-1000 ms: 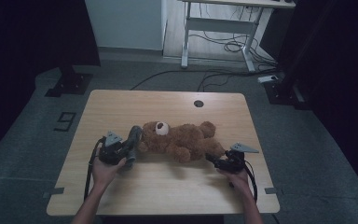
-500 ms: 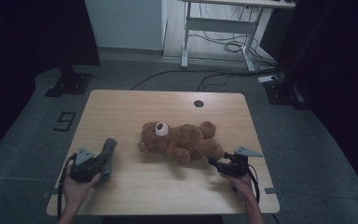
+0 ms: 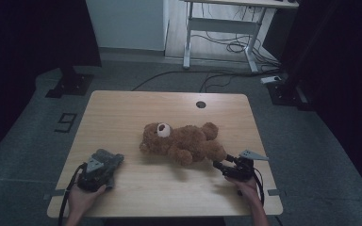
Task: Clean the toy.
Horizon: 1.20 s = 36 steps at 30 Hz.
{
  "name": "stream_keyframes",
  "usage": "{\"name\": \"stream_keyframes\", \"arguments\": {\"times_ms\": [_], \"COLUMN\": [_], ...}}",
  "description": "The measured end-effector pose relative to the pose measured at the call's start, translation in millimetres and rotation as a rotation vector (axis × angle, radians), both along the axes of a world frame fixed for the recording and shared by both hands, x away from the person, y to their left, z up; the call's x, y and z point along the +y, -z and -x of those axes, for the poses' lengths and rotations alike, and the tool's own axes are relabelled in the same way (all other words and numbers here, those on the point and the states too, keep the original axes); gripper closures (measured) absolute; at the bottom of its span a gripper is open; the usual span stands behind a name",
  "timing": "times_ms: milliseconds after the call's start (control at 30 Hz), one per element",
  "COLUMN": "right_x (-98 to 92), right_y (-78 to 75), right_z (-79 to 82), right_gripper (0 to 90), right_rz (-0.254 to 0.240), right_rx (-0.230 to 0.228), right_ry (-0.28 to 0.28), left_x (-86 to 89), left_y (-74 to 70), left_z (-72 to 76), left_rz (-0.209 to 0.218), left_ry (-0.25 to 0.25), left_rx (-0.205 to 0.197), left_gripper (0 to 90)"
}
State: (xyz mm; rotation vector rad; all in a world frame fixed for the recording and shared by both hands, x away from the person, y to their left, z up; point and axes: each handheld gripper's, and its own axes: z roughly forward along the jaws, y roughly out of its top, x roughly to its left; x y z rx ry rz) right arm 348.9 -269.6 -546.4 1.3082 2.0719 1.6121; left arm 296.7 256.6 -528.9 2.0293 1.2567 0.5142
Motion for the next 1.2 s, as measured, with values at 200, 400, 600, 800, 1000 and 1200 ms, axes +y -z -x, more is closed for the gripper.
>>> {"name": "stream_keyframes", "arguments": {"times_ms": [200,400,600,800,1000,1200], "right_x": [-3.9,-4.2,-3.8,-6.2,-11.6,-17.0], "right_y": [-0.8,-1.9,-2.3,-2.8,-2.9,-2.4], "right_z": [0.7,1.6,2.4,11.1,17.9,29.4], "right_gripper": [25.8,25.8,25.5,24.5,22.9,22.9], "right_rz": [-0.002,0.0,0.002,0.013,0.006,0.008], "right_rx": [-0.006,-0.008,-0.012,-0.02,-0.012,-0.007], "right_ry": [0.007,0.006,0.012,0.023,0.033,0.034], "left_x": [-6.7,2.3,5.3,-19.2,-45.7,-76.0], "left_y": [-9.3,-28.7,-44.9,-48.8,-37.2,-26.6], "left_z": [-8.5,0.7,9.3,11.3,5.3,3.0], "left_rz": [0.002,0.026,0.044,0.055,0.057,0.064], "left_ry": [0.028,0.016,0.005,0.069,0.117,0.171], "left_rx": [0.011,-0.03,-0.068,-0.074,-0.033,-0.008], "left_gripper": [50.8,40.7,37.0,36.7,37.0,37.4]}}
